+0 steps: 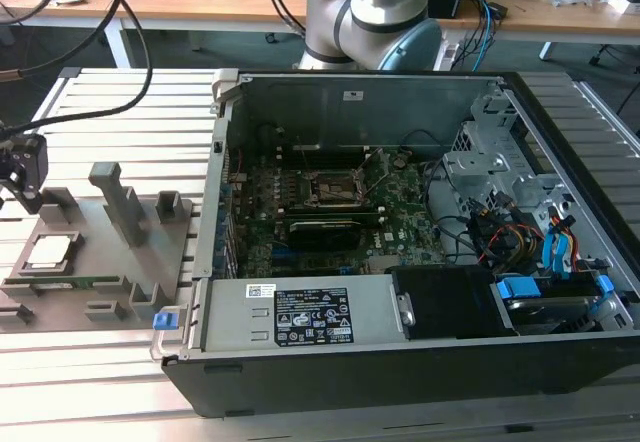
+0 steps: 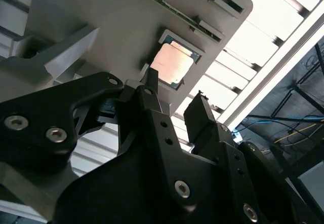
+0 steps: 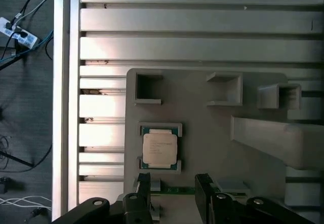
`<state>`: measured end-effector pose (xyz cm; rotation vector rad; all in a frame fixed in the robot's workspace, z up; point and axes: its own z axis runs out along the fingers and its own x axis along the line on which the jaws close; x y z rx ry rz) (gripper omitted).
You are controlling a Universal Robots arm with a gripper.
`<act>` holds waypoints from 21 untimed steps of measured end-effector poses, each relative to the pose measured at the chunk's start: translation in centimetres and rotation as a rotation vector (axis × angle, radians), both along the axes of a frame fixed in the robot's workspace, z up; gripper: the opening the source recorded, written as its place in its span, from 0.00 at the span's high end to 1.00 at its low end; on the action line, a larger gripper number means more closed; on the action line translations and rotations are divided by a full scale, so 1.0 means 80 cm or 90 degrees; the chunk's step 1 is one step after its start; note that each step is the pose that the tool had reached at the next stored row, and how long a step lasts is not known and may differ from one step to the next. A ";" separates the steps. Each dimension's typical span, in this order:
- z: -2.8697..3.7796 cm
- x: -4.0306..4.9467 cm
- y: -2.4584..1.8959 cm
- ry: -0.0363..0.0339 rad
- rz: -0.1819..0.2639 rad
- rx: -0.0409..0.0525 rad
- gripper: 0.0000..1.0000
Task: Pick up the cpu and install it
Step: 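Pick up the cpu and move it towards the insertion slot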
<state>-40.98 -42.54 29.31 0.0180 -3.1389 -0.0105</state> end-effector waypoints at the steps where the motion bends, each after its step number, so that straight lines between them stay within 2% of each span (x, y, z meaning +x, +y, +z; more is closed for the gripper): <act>1: -0.0014 0.000 0.0000 -0.0001 0.000 0.0000 0.52; 5: -0.0053 0.000 0.0000 0.0000 0.000 0.0000 0.52; 12: -0.0187 0.000 0.0000 0.0000 0.000 0.0000 0.52; 21: -0.0289 0.000 0.0000 0.0000 0.000 0.0000 0.52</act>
